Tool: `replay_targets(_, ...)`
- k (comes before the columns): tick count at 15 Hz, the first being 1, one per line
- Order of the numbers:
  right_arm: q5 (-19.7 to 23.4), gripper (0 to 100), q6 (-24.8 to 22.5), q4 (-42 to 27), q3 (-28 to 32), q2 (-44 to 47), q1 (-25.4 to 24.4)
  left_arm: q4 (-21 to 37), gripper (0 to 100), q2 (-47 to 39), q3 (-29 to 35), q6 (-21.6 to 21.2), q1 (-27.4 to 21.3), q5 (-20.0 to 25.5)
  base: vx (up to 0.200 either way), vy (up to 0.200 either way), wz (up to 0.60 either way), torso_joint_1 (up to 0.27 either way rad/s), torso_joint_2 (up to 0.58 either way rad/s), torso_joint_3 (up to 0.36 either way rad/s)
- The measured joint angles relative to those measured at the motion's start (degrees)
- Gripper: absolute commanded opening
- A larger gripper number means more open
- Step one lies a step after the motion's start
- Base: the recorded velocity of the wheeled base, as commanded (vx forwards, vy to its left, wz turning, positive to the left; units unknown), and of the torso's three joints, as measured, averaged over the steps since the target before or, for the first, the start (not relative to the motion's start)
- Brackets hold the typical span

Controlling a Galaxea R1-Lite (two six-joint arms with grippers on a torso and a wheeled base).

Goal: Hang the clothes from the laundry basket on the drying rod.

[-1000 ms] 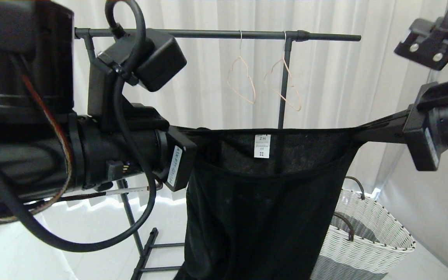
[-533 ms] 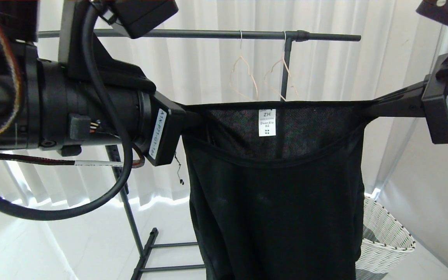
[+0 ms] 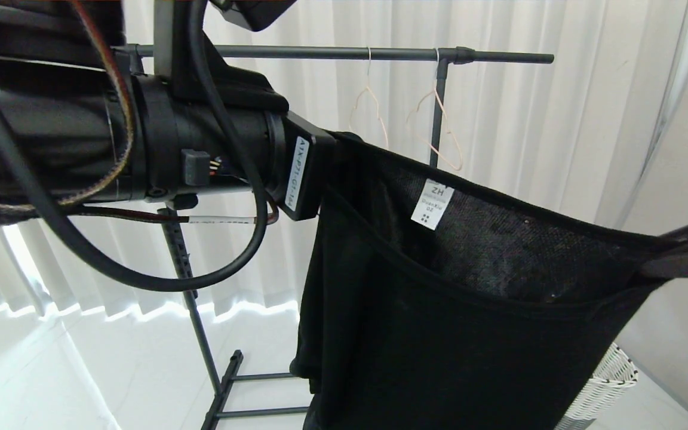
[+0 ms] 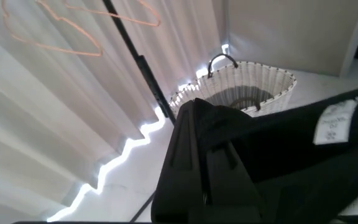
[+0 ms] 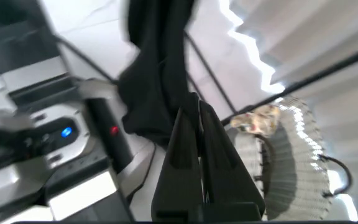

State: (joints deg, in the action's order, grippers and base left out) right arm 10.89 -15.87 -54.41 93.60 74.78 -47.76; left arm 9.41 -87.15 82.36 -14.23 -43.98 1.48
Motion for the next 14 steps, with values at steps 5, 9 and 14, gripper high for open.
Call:
replay_targets(5, -0.16, 0, 0.13, 3.45, -2.89, -1.68, -2.05, 0.02, 0, -1.29, 0.09, 0.00, 0.05, 0.18, 0.000, 0.000, 0.00, 0.000, 0.00, 0.000)
replay_targets(9, 0.11, 0, 0.13, 11.17, -2.10, 0.85, 2.73, 8.18, 0, 1.51, -0.37, 0.11, 0.02, 3.64, 0.000, 0.000, 0.00, 0.000, 0.00, 0.000)
replay_targets(14, 2.13, 0, 0.11, 13.57, 5.44, 8.33, 6.86, 24.47, 0, 9.92, -1.77, 1.67, -2.34, 9.06, 0.000, 0.000, 0.00, 0.000, 0.00, 0.000)
